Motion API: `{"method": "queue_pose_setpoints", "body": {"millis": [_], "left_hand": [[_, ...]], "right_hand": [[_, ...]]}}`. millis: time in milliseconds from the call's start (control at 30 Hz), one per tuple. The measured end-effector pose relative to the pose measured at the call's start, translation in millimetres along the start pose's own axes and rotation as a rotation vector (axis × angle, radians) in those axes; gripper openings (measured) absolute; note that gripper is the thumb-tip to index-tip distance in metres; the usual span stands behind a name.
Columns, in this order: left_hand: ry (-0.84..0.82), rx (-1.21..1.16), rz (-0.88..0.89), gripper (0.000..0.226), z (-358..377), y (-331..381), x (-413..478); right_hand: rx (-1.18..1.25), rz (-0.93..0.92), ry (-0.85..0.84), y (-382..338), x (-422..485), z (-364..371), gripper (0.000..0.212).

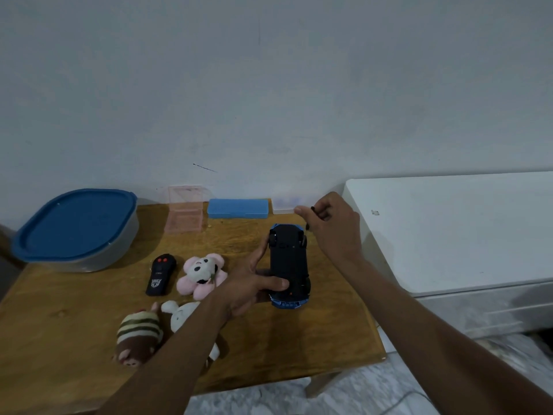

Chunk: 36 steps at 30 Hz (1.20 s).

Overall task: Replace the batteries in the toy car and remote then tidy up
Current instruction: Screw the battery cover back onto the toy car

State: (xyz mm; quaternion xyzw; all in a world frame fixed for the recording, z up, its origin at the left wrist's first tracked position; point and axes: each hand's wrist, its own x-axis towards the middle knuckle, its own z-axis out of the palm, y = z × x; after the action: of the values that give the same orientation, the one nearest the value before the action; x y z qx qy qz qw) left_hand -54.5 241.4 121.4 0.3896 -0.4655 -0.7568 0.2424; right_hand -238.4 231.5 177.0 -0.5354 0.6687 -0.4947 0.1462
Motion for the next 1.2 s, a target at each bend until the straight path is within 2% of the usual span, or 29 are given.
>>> {"method": "queue_pose_setpoints", "body": {"millis": [200, 433, 700, 867, 967, 1067, 1133, 1200], "left_hand": [[0.015, -0.016, -0.003, 0.101, 4.5, -5.8, 1.0], [0.014, -0.059, -0.050, 0.102, 11.5, -19.3, 3.0], [0.066, -0.104, -0.139, 0.104, 21.6, -42.2, 6.9], [0.158, -0.061, -0.183, 0.073, 23.3, -53.9, 4.8], [0.235, -0.224, -0.174, 0.065, 23.6, -55.8, 2.0], [0.161, -0.395, -0.178, 0.054, 25.9, -53.9, -1.6], [0.157, -0.424, -0.154, 0.045, 25.4, -54.4, -1.2], [0.173, -0.401, -0.155, 0.048, 26.4, -51.6, -1.6]], "right_hand": [[0.055, 0.141, -0.063, 12.7, -1.5, -10.5, 0.023], [-0.061, 0.234, -0.119, 44.9, -15.7, -16.4, 0.027], [-0.070, 0.269, -0.154, 66.9, -26.8, -24.0, 0.022], [-0.066, 0.299, -0.194, 77.6, -32.8, -28.2, 0.018], [-0.089, 0.288, -0.212, 80.9, -34.1, -29.4, 0.016], [-0.119, 0.268, -0.226, 84.1, -32.4, -29.9, 0.017], [-0.117, 0.255, -0.231, 84.7, -29.9, -29.3, 0.020], [-0.110, 0.251, -0.244, 83.9, -27.2, -27.2, 0.022]]}}
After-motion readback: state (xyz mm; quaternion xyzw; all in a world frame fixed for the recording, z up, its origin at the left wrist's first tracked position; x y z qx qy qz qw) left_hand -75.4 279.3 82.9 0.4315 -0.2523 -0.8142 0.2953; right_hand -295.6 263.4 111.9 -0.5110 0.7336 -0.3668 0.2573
